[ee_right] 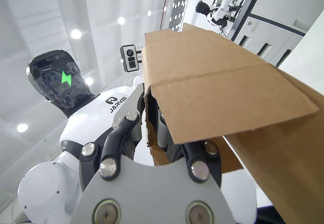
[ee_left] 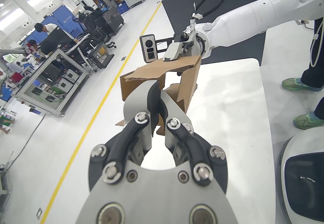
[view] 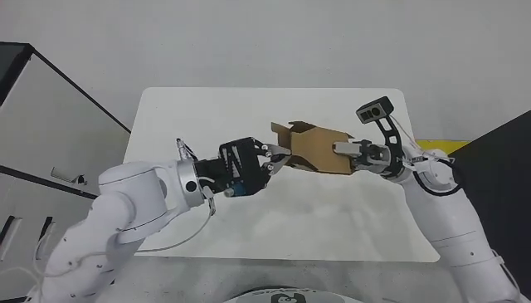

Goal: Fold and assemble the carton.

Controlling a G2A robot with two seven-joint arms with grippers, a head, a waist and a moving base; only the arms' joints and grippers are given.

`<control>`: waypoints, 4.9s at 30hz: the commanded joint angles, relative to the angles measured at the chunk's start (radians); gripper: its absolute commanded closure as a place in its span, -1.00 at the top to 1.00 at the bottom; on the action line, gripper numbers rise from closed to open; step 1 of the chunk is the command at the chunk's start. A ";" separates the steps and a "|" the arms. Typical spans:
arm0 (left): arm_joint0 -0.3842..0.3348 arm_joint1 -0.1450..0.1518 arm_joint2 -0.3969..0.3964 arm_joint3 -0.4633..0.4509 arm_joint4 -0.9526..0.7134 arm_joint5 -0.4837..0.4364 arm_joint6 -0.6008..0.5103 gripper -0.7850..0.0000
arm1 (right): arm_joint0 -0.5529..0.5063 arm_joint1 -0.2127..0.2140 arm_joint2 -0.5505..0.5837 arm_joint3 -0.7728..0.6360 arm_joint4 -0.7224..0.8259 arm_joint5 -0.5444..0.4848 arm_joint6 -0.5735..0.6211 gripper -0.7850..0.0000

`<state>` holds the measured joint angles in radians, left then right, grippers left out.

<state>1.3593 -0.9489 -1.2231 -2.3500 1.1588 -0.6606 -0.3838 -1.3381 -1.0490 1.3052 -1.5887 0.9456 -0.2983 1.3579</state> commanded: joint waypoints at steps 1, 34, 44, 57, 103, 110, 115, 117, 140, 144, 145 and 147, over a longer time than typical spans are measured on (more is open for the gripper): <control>-0.001 -0.001 0.005 0.000 -0.002 0.000 0.000 -1.00 | -0.004 -0.001 0.002 -0.003 0.001 0.000 -0.002 -1.00; -0.082 -0.020 0.147 0.011 0.009 -0.031 -0.036 -1.00 | -0.021 -0.013 0.014 -0.022 -0.045 0.013 -0.113 -1.00; -0.081 -0.021 0.135 0.009 0.013 -0.016 -0.047 -1.00 | -0.020 -0.017 0.020 -0.007 -0.043 0.009 -0.119 -1.00; -0.077 -0.026 0.179 0.008 0.010 -0.044 -0.038 -1.00 | -0.030 -0.022 0.023 -0.018 -0.050 0.013 -0.161 -1.00; -0.021 -0.009 -0.051 0.000 0.011 -0.036 -0.016 -1.00 | -0.054 -0.021 0.087 -0.030 -0.069 -0.003 -0.024 -1.00; 0.017 -0.003 -0.089 0.000 0.000 -0.063 -0.002 -1.00 | -0.051 -0.023 0.080 -0.045 -0.052 -0.023 0.031 -1.00; 0.013 -0.005 -0.059 0.000 0.001 -0.067 0.006 -1.00 | -0.045 -0.024 0.072 -0.050 -0.061 -0.028 0.043 -1.00; 0.007 -0.007 -0.046 0.000 0.000 -0.067 0.008 -1.00 | -0.045 -0.024 0.069 -0.054 -0.071 -0.028 0.045 -1.00; -0.035 -0.009 -0.028 0.000 0.028 -0.055 -0.031 -1.00 | -0.031 -0.018 0.061 -0.084 -0.118 -0.037 0.127 -1.00; -0.042 -0.009 -0.023 0.000 0.026 -0.062 -0.033 -1.00 | -0.027 -0.016 0.059 -0.092 -0.141 -0.025 0.139 -1.00; -0.046 -0.009 -0.019 0.000 0.026 -0.065 -0.031 -1.00 | -0.027 -0.016 0.058 -0.093 -0.144 -0.024 0.140 -1.00; -0.056 -0.010 -0.009 0.000 0.026 -0.069 -0.031 -1.00 | -0.026 -0.015 0.056 -0.094 -0.142 -0.020 0.144 -1.00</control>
<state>1.3097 -0.9585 -1.2389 -2.3500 1.1847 -0.7269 -0.4151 -1.3644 -1.0643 1.3627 -1.6824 0.8020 -0.3203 1.4997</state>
